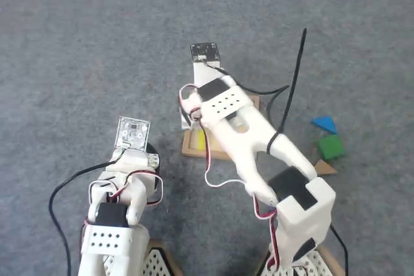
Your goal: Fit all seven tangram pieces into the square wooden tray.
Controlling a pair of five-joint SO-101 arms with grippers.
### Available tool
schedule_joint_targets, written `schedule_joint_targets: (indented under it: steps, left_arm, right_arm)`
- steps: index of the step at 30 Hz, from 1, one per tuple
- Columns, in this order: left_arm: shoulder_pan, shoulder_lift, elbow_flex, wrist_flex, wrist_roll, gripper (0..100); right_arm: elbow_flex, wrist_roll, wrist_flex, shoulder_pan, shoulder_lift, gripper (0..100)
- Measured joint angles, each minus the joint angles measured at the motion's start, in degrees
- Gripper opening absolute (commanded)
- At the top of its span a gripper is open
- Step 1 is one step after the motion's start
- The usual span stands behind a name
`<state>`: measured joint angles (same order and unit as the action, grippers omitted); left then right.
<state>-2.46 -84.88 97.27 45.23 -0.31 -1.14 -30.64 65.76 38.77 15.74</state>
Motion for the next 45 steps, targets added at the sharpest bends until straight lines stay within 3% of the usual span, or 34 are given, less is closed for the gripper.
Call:
schedule_joint_targets:
  steps: [4,12,20,36,45]
  left_arm:
    - [0.0,0.0,0.0,0.0,0.0,2]
    - [0.0,0.0,0.0,0.0,0.0,2]
    - [0.0,0.0,0.0,0.0,0.0,2]
    - [0.0,0.0,0.0,0.0,0.0,2]
    - [0.0,0.0,0.0,0.0,0.0,2]
  right_arm:
    - [0.18,-4.57,-0.18,1.23,0.53,11.8]
    - [0.18,-5.19,-2.02,0.79,0.62,12.0]
    - [0.18,-5.27,0.79,-4.92,0.62,11.5]
    - [0.18,-5.27,-0.09,-4.75,4.13,11.9]
    - [0.26,1.23,1.14,-7.65,2.55,11.5]
